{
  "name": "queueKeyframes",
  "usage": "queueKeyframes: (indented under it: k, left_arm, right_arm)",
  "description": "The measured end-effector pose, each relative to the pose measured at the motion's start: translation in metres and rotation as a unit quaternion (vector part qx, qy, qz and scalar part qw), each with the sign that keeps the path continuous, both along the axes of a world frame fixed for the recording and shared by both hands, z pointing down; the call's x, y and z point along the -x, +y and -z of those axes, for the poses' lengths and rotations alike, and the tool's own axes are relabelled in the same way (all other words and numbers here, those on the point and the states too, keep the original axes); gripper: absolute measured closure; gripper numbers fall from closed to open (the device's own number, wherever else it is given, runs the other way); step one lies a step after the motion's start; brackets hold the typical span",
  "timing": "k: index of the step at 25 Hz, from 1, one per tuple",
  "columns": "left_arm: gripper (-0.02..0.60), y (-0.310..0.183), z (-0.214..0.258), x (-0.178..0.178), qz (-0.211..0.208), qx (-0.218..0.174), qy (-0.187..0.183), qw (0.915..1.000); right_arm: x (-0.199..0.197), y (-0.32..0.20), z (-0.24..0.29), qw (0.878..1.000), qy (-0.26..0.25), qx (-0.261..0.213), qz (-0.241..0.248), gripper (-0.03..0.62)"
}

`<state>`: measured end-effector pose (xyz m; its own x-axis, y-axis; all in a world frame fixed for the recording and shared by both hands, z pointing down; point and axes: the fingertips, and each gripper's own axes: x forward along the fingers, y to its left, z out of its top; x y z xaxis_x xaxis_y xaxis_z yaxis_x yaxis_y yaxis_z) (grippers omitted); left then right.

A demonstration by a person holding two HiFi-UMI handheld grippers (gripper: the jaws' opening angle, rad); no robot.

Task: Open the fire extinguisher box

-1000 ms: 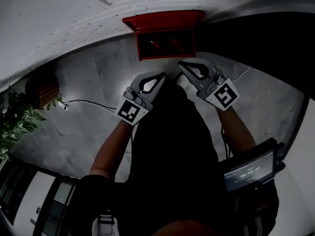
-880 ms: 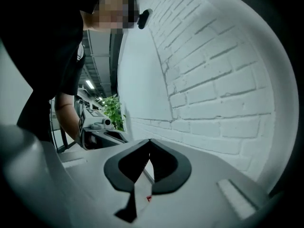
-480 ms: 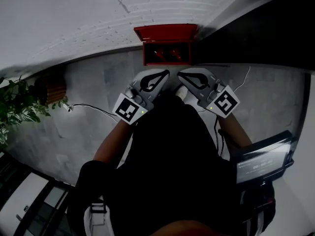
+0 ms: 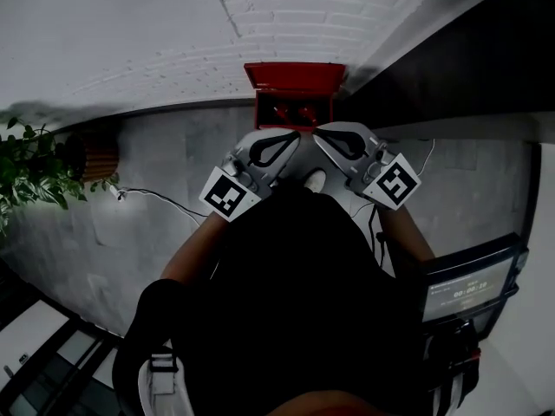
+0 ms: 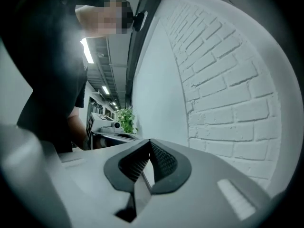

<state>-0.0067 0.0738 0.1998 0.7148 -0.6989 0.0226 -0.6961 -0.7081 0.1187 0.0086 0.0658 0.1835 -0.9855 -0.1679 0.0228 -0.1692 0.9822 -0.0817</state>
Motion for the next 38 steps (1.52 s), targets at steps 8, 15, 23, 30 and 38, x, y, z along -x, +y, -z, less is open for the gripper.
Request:
queueKeyframes:
  k: [8,15,23,30,38]
  left_arm:
    - [0.578,0.004,0.023,0.007,0.004,-0.015,0.000,0.9999]
    - [0.578,0.008,0.023,0.007,0.002,-0.011,0.005,0.9999]
    - [0.578,0.008,0.019,0.010,0.003,-0.009,0.001,1.0000]
    - [0.579,0.005,0.017,0.011,0.004,-0.009,0.001,1.0000]
    - [0.578,0.009,0.015,0.009,0.000,-0.006,0.006,1.0000]
  right_arm:
    - [0.003,0.004,0.017,1.000,-0.002,-0.011,-0.009,0.585]
    - [0.005,0.006,0.013,1.000,-0.001,-0.005,-0.006,0.585]
    - [0.009,0.014,0.007,1.000,0.000,0.006,-0.004,0.585]
    - [0.011,0.015,0.008,1.000,-0.008,0.003,-0.005,0.585]
    - [0.010,0.016,0.003,1.000,-0.004,0.009,-0.005,0.585]
